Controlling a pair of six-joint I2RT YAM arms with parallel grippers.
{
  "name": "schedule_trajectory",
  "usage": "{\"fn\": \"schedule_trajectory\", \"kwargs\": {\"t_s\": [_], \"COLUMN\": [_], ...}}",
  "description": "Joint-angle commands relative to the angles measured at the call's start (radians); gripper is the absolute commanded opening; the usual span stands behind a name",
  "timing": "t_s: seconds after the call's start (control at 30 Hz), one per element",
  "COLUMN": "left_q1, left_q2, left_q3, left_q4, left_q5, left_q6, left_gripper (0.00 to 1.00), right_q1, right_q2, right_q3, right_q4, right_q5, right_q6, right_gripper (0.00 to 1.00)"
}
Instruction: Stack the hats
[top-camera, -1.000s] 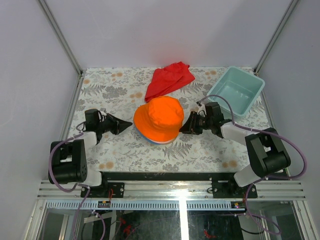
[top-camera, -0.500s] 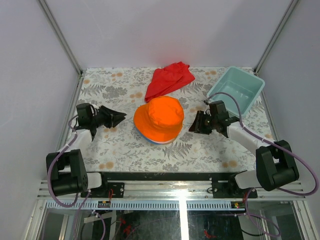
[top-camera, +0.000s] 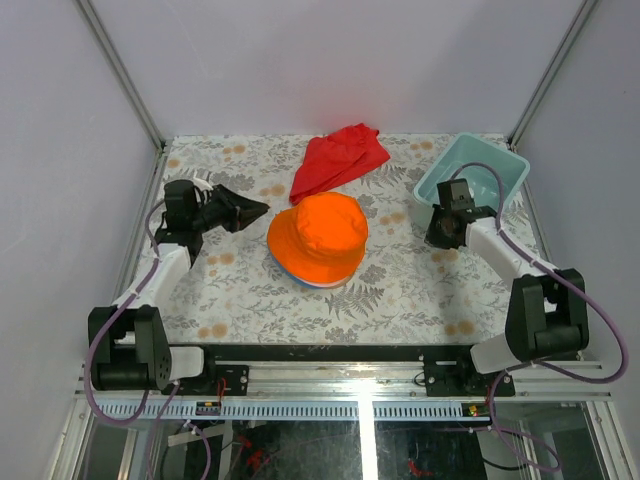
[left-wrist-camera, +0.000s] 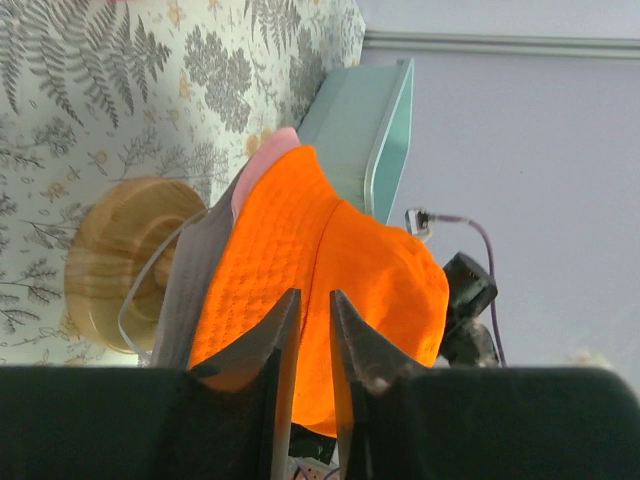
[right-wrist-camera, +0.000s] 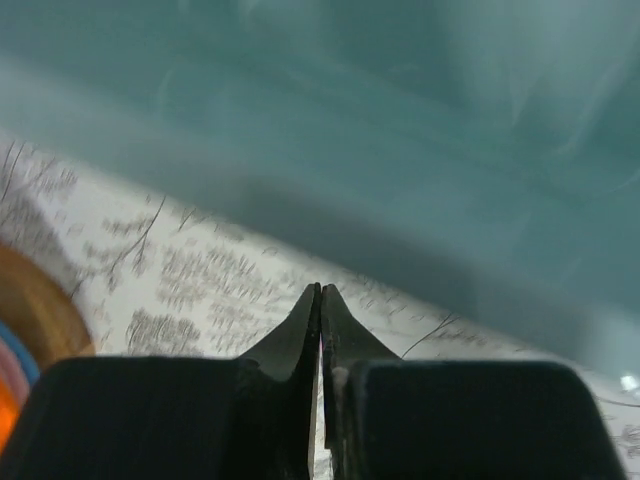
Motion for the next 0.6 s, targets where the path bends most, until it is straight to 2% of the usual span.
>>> {"fn": "schedule_trajectory", "kwargs": {"t_s": [0.0,0.27,0.57], "left_q1": [-0.022,-0.052,-0.113], "left_q2": [-0.001,-0.021,-0.009], "left_q3": [-0.034,-0.069,-0.12], "left_q4": [0.016,0.001,0.014], "left_q5": [-0.026,-0.039,-0.085], "left_q6": [-0.022,-0.023,-0.026], "left_gripper": [0.14,0.13,0.12], "right_q1": [-0.069,-0.142,-0.153], "right_q2": [0.079,0.226,0.401], "right_q3": [0.105,0.267,0.556], "right_q4": [-0.045,-0.039,-0.074], "right_q5": [0.113,0.136,0.159], "right_q6": [-0.036,-0.048,-0.066], "right_gripper": [0.0,0.0,0.0]}}
